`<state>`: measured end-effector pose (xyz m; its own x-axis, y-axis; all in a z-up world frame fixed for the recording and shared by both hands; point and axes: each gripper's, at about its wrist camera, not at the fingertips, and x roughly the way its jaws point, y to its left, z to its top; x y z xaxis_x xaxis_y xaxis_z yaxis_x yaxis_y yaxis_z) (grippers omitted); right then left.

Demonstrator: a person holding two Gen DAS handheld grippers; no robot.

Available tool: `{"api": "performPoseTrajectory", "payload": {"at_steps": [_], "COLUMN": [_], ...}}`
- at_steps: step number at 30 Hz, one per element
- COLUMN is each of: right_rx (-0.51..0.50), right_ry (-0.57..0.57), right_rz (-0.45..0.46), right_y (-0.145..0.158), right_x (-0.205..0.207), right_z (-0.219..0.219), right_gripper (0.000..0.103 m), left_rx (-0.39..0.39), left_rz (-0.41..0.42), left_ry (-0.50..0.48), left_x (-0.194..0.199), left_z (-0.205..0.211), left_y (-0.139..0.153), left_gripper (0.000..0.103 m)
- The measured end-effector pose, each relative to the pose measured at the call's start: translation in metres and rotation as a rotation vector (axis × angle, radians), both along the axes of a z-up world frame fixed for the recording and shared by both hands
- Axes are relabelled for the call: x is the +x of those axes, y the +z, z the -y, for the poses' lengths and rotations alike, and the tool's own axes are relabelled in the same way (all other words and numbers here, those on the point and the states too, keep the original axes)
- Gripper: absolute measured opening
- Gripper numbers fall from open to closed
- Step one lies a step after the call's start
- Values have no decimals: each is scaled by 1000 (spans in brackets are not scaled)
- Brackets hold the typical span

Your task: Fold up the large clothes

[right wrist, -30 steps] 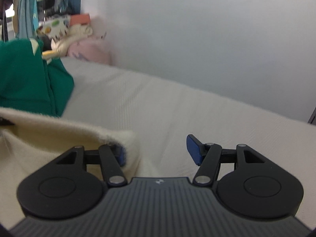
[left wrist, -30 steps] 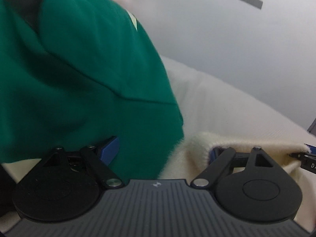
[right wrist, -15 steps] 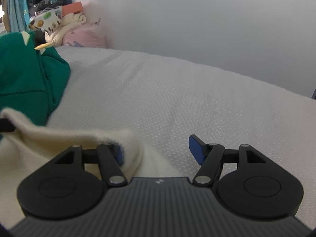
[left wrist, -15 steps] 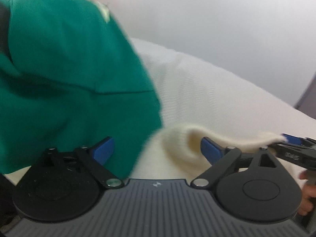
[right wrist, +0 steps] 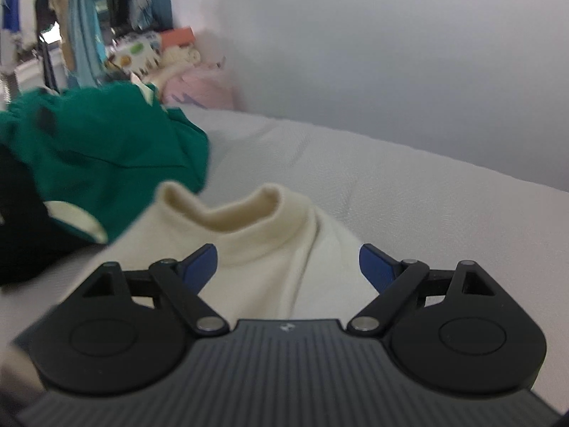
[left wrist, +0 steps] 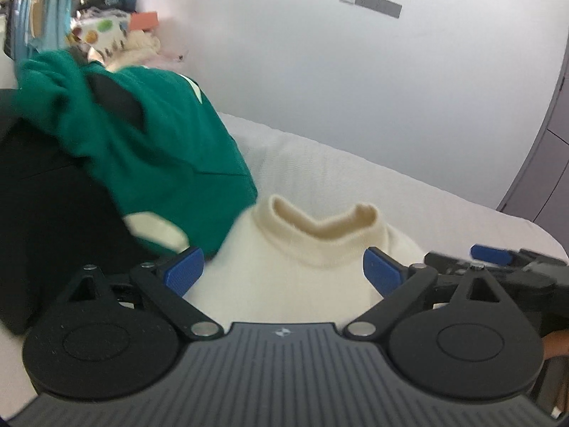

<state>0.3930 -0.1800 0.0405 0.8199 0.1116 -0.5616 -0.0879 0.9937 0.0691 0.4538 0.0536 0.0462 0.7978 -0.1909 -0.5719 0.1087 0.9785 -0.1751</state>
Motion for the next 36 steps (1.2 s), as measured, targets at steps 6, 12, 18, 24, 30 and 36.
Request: {"api": "performPoseTrajectory", "payload": {"at_steps": [6,12,18,24,30,36], "right_rx": [20,70,105,184,184,95], "right_ry": [12,4,-25,-39,-77,-184], "right_rz": [54,54,21,-57,-163,-166], "right_y": [31,32,7,-34,-71,-86], "right_x": [-91,-186,-261,-305,-306,-296], "right_z": [3,13,24,30,25,25], "right_gripper": [88,88,88,88,88,88], "left_rx": [14,-2,-5,-5,-7,24], "left_rz": [23,26,9,-41,-106,-118], "left_ry": [15,27,0,-16,-1,38], "left_x": [-139,-259,-319,-344,-337,-325], "left_z": [12,25,38,51,54,55], "left_y": [26,24,-13,-62,-100,-113], "left_gripper": [98,98,98,98,98,98]}}
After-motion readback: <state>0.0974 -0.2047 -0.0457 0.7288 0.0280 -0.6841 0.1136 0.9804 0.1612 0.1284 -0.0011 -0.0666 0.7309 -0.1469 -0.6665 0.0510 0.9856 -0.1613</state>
